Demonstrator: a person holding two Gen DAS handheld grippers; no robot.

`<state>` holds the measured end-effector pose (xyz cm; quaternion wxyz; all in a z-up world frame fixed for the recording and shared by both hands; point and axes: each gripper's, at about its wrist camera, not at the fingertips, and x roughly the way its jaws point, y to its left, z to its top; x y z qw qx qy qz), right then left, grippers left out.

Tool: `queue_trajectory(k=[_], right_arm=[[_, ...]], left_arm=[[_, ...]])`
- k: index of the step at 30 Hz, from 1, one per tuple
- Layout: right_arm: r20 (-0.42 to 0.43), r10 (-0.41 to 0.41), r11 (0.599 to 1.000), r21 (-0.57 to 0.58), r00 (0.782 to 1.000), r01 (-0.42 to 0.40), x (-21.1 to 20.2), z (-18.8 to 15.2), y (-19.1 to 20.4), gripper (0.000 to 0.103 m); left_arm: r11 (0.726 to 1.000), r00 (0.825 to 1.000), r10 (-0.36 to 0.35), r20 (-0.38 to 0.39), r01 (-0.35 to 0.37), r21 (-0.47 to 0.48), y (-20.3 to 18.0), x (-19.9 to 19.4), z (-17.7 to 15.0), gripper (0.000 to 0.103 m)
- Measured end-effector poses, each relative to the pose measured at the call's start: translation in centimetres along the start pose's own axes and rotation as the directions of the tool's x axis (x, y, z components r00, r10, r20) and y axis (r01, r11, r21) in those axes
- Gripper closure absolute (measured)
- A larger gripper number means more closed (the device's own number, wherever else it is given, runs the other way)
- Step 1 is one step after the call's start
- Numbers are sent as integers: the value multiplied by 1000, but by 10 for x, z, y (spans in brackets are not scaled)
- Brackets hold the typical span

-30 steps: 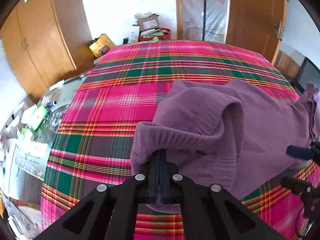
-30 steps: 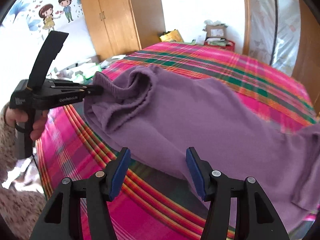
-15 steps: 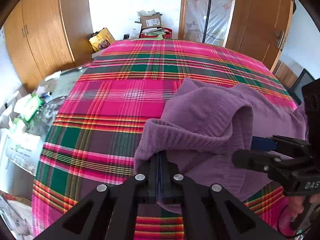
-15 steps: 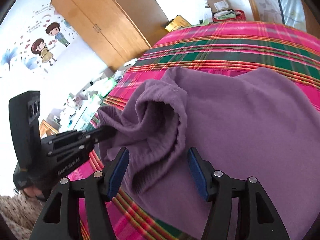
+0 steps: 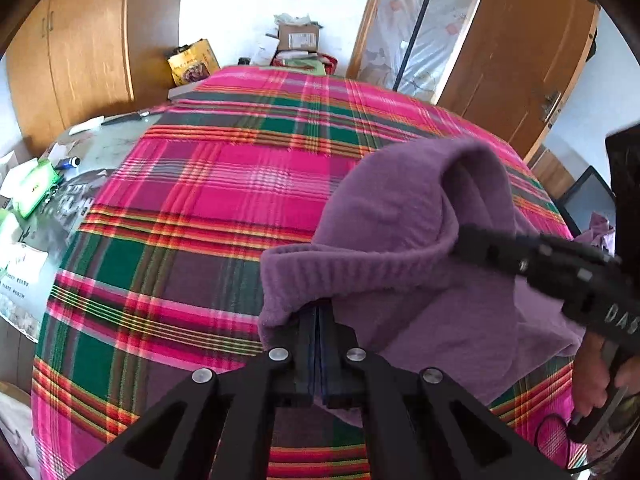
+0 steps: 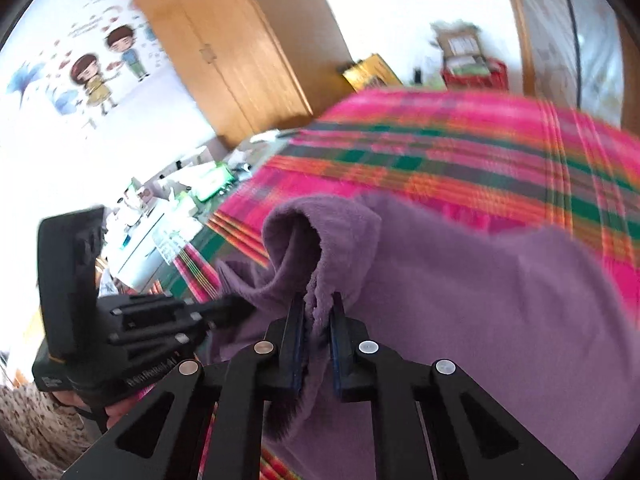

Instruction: Fold clothes

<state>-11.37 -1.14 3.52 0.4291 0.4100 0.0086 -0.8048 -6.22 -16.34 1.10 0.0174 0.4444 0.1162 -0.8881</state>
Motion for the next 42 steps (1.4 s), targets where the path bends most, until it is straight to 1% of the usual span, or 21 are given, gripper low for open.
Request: queue_trajectory(k=[2, 5, 8, 10, 12, 14, 17, 19, 21, 22, 26, 30, 32, 33, 35, 36, 37, 39, 42], right_arm=[[14, -2, 999, -48, 1000, 2, 0, 11, 12, 92], [34, 8, 994, -107, 999, -4, 4, 27, 31, 92], [42, 42, 988, -148, 998, -35, 14, 43, 50, 92], [34, 61, 983, -176, 998, -55, 24, 52, 64, 92], [15, 79, 977, -200, 997, -74, 38, 60, 76, 92], [-20, 92, 975, -199, 996, -94, 54, 65, 82, 89], [-57, 100, 983, -148, 993, -107, 70, 69, 78, 88], [-72, 99, 986, -127, 992, -108, 79, 71, 75, 89], [-79, 110, 986, -120, 991, -119, 78, 73, 70, 90], [-82, 119, 986, -110, 990, -127, 78, 74, 68, 90], [-85, 141, 985, -90, 986, -149, 73, 81, 65, 90], [-99, 155, 983, -83, 983, -163, 74, 83, 63, 89], [-106, 155, 984, -71, 982, -163, 77, 83, 62, 89], [-110, 159, 984, -67, 981, -167, 79, 83, 61, 89], [-117, 159, 984, -62, 980, -167, 81, 83, 61, 89], [-120, 160, 984, -59, 980, -168, 82, 83, 61, 89], [-124, 165, 983, -58, 979, -173, 83, 82, 61, 88], [-132, 163, 983, -66, 978, -173, 85, 82, 64, 88], [-141, 164, 982, -69, 976, -175, 87, 81, 65, 88]], left_arm=[[1000, 1000, 7, 24, -6, -9, 4, -6, -1, 103], [998, 998, 16, 61, -12, -56, 18, -21, -3, 103], [995, 996, 40, 85, -32, -97, 33, -34, -6, 103], [990, 990, 94, 101, -82, -115, 43, -42, -11, 103], [987, 988, 103, 114, -88, -133, 52, -50, -15, 103], [985, 987, 94, 128, -74, -153, 56, -58, -19, 103], [992, 989, 46, 143, -29, -123, 50, -63, -19, 102], [996, 991, -7, 132, 18, -86, 40, -60, -16, 102], [995, 990, -84, 109, 90, -52, 27, -49, -10, 99], [996, 992, -77, 100, 81, -36, 22, -46, -9, 97], [999, 997, -26, 67, 25, 25, 2, -36, -6, 97], [997, 996, -15, 90, 8, 79, -8, -41, -11, 95], [993, 995, -2, 98, -9, 116, -13, -44, -15, 93], [993, 995, 5, 99, -17, 119, -13, -46, -16, 92], [994, 996, -2, 86, -7, 112, -13, -46, -17, 91], [994, 997, -9, 77, 0, 112, -13, -46, -18, 89], [993, 997, 0, 77, -9, 118, -14, -46, -18, 87], [991, 997, 21, 80, -31, 131, -16, -45, -18, 87], [992, 997, 21, 77, -30, 122, -14, -42, -17, 87]])
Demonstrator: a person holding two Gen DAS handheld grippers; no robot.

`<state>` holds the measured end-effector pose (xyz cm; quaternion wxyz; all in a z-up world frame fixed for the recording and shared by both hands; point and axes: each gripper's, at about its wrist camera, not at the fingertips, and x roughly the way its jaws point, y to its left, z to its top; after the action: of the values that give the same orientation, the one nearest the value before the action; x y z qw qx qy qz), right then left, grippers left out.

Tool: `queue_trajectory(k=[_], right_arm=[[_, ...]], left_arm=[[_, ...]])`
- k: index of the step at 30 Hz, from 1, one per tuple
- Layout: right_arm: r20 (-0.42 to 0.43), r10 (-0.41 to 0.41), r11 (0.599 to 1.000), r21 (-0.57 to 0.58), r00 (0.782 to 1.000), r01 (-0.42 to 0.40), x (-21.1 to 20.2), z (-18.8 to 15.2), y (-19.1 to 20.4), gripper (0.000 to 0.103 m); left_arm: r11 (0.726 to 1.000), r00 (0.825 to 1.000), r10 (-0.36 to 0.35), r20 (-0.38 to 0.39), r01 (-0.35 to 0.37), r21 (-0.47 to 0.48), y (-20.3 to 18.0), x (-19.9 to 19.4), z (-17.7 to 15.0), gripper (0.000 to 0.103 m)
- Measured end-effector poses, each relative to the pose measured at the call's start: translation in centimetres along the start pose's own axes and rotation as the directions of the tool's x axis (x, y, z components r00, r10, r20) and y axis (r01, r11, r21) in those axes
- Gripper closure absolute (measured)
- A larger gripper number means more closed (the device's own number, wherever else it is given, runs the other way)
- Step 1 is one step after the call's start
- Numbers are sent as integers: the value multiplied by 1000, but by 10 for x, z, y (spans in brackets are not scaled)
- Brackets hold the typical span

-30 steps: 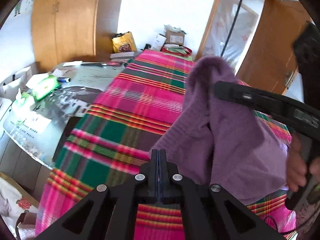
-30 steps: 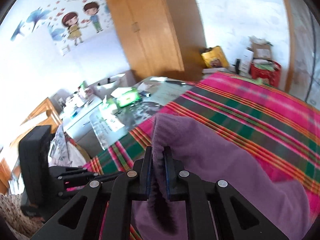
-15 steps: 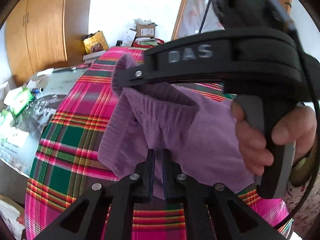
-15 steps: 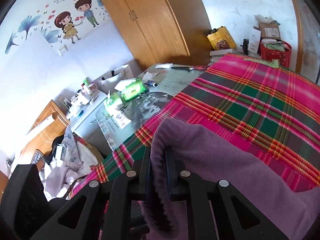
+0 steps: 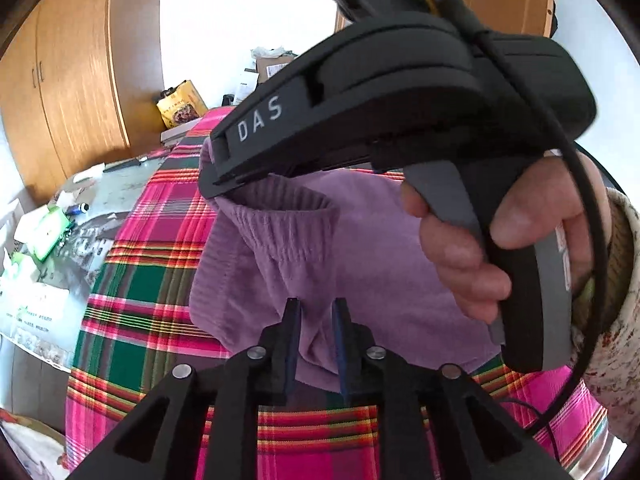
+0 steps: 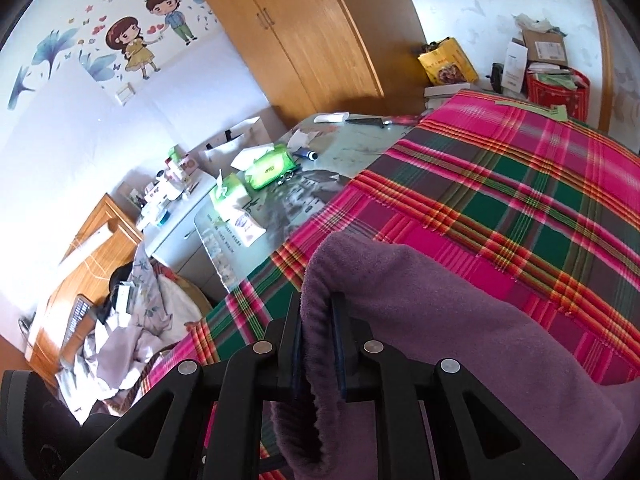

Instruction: Fold clothes

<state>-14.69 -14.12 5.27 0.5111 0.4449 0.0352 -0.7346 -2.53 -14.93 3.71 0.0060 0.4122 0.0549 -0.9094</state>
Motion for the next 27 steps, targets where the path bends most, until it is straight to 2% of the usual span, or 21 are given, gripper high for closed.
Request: queue_trajectory(k=[3, 4, 8, 11, 14, 16, 19, 21, 27], right_arm=[[-7, 5, 1000, 2, 1000, -5, 2, 0, 0, 88], [-10, 5, 1000, 1, 1000, -5, 3, 0, 0, 88], [-18, -1, 1000, -6, 1000, 1, 5, 0, 1, 88], [-31, -2, 1000, -1, 1000, 2, 8, 1, 0, 87], [-36, 15, 1000, 9, 999, -15, 7, -1, -4, 87], [-40, 26, 1000, 15, 999, -25, 6, -2, -6, 87], [-48, 41, 999, 15, 998, -40, 3, -5, -8, 78], [-49, 41, 999, 11, 998, -41, -1, -7, -9, 58], [7, -37, 999, -22, 999, 37, -35, -30, -19, 52]], left_arm=[[996, 996, 85, -24, -86, -32, 7, 8, 1, 87], [995, 995, 93, -29, -94, -36, 9, 10, 1, 87], [995, 995, 95, -21, -95, -29, 6, 12, 4, 86], [993, 995, 96, -40, -98, -63, 10, 24, 9, 84], [992, 997, 66, -45, -71, -103, 17, 33, 13, 85], [988, 998, 40, -46, -46, -148, 25, 38, 14, 93], [980, 998, 27, -58, -38, -198, 36, 47, 15, 96], [979, 998, 32, -52, -42, -201, 39, 50, 14, 97], [977, 1000, 19, -12, -21, -210, 45, 55, 21, 97]])
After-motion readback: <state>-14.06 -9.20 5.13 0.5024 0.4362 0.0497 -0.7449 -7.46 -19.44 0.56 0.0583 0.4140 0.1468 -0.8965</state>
